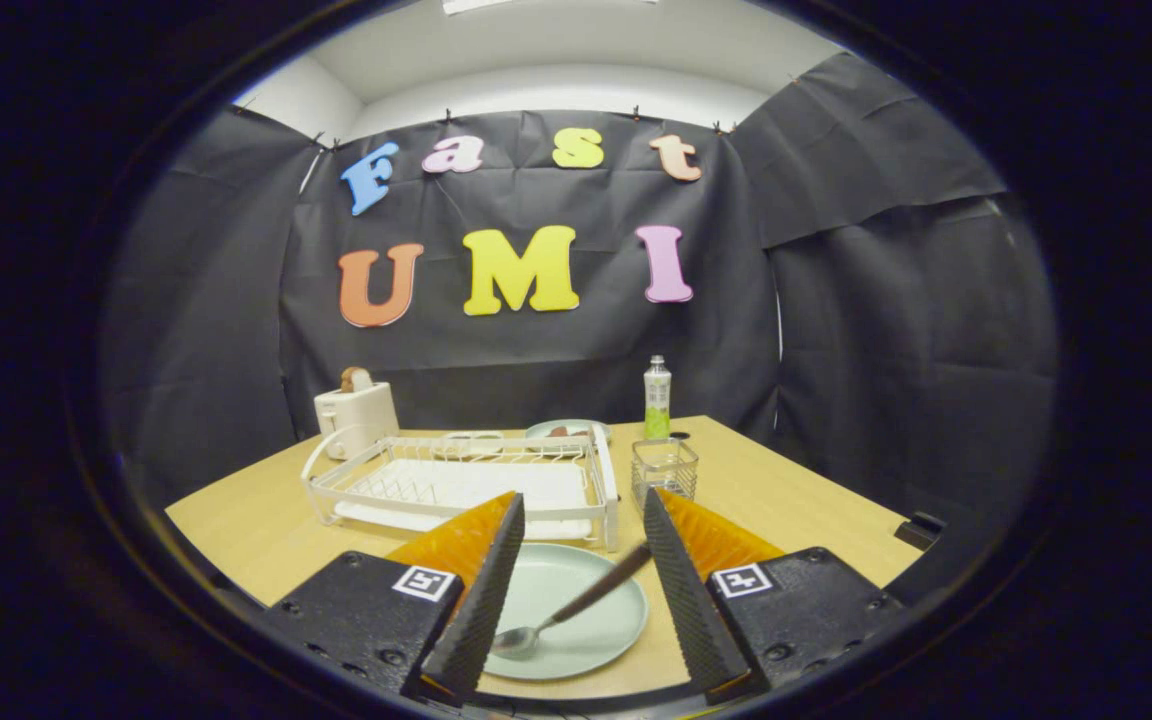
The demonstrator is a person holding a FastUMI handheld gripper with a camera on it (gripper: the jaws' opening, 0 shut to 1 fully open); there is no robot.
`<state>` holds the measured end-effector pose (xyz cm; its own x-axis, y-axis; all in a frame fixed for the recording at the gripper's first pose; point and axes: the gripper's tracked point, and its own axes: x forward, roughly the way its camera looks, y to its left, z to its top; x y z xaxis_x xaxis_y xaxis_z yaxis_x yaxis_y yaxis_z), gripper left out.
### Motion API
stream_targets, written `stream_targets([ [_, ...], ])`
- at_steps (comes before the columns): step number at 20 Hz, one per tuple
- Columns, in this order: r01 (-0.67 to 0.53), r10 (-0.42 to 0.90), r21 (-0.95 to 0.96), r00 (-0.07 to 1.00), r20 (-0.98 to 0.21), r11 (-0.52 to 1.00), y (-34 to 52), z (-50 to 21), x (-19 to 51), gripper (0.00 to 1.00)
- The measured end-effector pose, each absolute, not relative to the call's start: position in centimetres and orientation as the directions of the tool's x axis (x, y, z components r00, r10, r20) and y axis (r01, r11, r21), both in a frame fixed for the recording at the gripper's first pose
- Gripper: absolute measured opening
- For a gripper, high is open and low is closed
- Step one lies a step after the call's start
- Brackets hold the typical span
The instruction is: Take the plate from the dish rack, then take the spoon from the basket and place it into the plate.
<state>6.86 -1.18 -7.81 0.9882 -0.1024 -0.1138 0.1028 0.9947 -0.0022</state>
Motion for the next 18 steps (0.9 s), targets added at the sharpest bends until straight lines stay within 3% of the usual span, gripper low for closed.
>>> stream_targets([
  [5, 0.095, -0.096, -0.015, 0.988, -0.122, 0.995, -1.3, -7.4, 6.7, 0.99],
  [18, 0.068, -0.069, -0.014, 0.996, -0.050, 0.998, 0.2, -2.6, 1.2, 0.99],
])
